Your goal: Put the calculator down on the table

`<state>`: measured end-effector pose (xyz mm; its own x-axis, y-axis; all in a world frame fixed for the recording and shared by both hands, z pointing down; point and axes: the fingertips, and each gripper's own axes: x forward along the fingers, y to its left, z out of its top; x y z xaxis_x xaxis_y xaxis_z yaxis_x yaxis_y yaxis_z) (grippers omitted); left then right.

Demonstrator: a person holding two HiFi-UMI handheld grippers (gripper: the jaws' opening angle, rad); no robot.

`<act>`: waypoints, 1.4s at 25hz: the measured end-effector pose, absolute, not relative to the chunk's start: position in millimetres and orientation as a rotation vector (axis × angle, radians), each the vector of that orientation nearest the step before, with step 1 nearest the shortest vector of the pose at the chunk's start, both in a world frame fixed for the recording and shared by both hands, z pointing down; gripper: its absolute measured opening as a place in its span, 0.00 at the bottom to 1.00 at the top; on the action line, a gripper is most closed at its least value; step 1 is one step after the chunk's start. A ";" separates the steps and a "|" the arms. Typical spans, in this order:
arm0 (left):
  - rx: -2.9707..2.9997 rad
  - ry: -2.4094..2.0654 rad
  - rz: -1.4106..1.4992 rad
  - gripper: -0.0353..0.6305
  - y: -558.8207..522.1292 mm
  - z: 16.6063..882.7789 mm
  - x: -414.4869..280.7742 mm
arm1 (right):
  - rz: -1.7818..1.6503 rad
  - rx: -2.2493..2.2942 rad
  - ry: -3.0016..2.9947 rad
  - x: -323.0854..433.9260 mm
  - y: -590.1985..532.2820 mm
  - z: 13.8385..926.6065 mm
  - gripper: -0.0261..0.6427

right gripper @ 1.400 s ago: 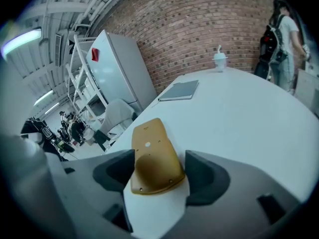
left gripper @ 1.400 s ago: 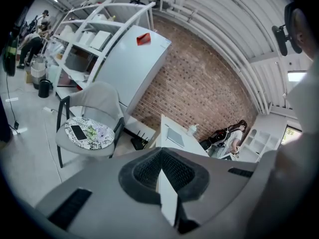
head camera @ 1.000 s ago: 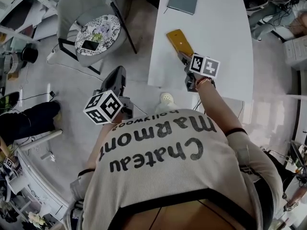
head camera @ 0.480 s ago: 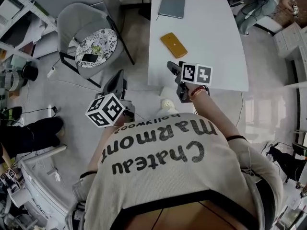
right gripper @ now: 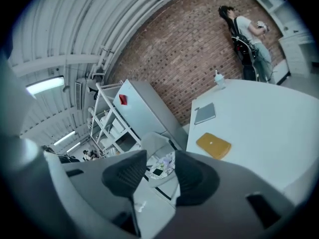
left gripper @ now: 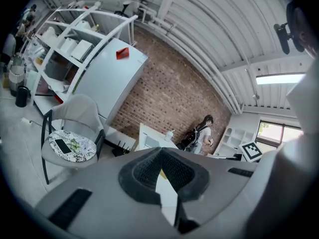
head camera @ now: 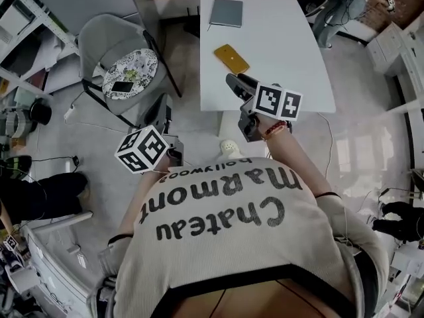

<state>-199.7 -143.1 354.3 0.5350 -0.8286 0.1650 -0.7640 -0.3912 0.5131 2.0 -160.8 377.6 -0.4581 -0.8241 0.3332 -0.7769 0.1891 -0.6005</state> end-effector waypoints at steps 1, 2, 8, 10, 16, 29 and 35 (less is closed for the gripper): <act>2.247 -1.281 -0.163 0.06 -139.1 351.8 -198.8 | -1.105 -1.585 2.359 2.4 -154.9 369.9 0.28; 2.257 -1.275 -0.168 0.06 -134.9 349.9 -197.7 | -1.078 -1.569 2.348 2.8 -148.7 363.3 0.27; 2.312 -1.232 -0.173 0.06 -107.5 341.7 -190.4 | -0.901 -1.527 2.305 10.9 -112.4 334.2 0.21; 2.319 -1.225 -0.170 0.06 -99.1 339.5 -189.8 | -0.859 -1.541 2.308 12.2 -101.7 329.5 0.20; 2.322 -1.216 -0.180 0.06 -78.1 332.8 -183.8 | -0.735 -1.564 2.347 14.6 -75.8 318.3 0.13; 2.286 -1.318 -0.205 0.06 -79.0 324.3 -153.7 | -0.605 -1.561 2.465 42.7 -91.6 306.3 0.04; 2.263 -1.374 -0.198 0.06 -85.3 323.0 -141.3 | -0.592 -1.617 2.546 58.3 -108.4 306.9 0.04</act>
<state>-141.3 -85.3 323.0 0.4848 -0.8660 0.1227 -0.7962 -0.3790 0.4717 58.3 -108.4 306.9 -0.4449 -0.8836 0.1459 -0.8573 0.3730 -0.3549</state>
